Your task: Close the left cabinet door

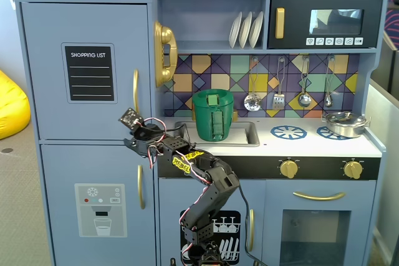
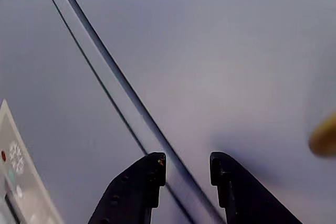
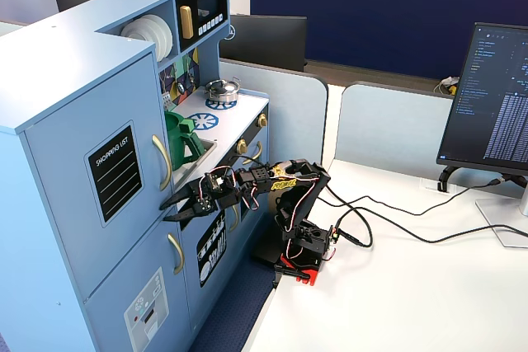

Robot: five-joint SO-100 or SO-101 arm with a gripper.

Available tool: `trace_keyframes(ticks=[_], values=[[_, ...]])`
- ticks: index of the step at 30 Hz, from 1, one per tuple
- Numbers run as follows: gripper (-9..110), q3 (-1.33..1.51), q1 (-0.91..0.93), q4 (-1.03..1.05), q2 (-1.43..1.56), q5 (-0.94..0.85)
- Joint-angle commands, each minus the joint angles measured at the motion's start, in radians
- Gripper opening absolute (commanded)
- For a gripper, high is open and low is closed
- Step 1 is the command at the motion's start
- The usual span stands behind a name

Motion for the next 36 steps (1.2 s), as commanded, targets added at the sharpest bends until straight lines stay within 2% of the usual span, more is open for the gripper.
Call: trace_keyframes(ticks=[1,7,11,13,16,19,22,30,36], values=[[0,0.017,-0.037,0.173,0.158,0.077],[0,0.153,0.054,0.411,0.344,0.161],[0,0.278,0.265,0.591,0.443,0.204],[0,0.365,0.348,0.627,0.497,0.267],[0,0.572,0.509,0.65,0.568,0.247],[0,0.721,0.607,0.703,0.641,0.396],[0,0.787,0.661,0.811,0.684,0.543],[0,0.888,0.721,1.095,0.781,0.729],[0,0.888,0.716,1.243,0.811,0.726]])
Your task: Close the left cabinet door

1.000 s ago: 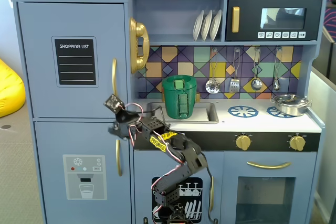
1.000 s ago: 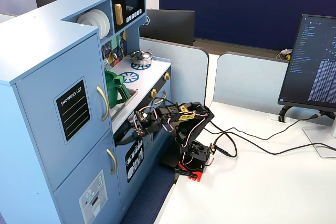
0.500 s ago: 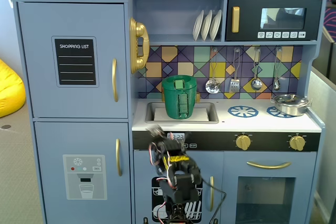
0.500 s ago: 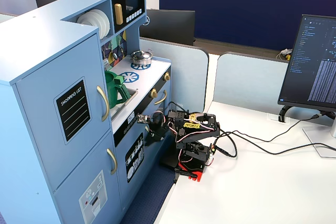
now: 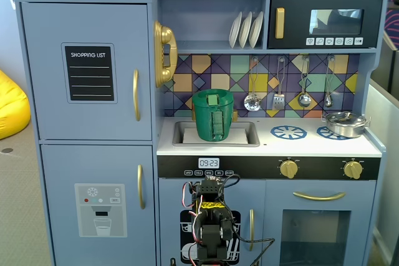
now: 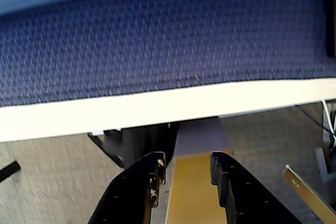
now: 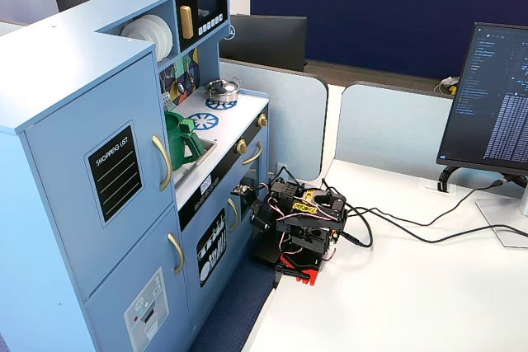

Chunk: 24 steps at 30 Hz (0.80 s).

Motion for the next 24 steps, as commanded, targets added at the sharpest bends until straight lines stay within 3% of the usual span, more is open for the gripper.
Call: trace_keyframes(ticks=[1,24], values=[[1,0.017,0.014,0.158,0.028,0.017],[5,0.018,-0.017,0.239,0.172,-0.021]])
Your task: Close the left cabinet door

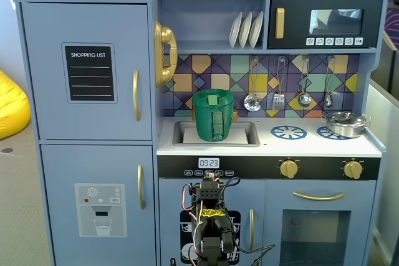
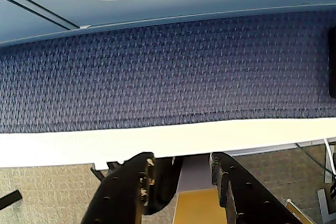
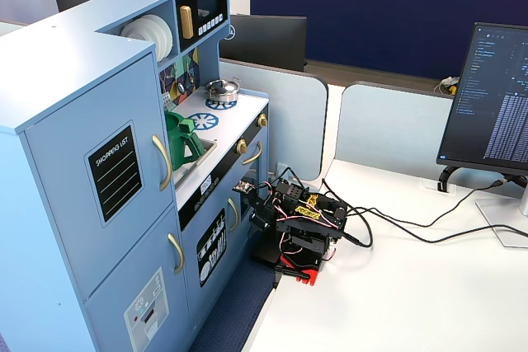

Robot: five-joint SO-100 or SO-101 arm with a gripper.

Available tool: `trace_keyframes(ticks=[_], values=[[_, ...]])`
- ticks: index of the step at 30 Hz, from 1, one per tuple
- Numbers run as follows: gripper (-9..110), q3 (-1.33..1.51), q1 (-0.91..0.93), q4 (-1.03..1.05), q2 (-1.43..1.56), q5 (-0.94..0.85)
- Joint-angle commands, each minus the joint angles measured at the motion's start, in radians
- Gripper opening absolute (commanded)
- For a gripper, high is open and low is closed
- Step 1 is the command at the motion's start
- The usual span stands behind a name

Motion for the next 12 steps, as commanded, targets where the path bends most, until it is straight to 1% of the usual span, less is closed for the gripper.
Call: trace_keyframes(ticks=[1,12], values=[[5,-0.005,-0.015,0.184,-0.006,0.003],[6,-0.005,-0.003,0.184,-0.006,0.005]])
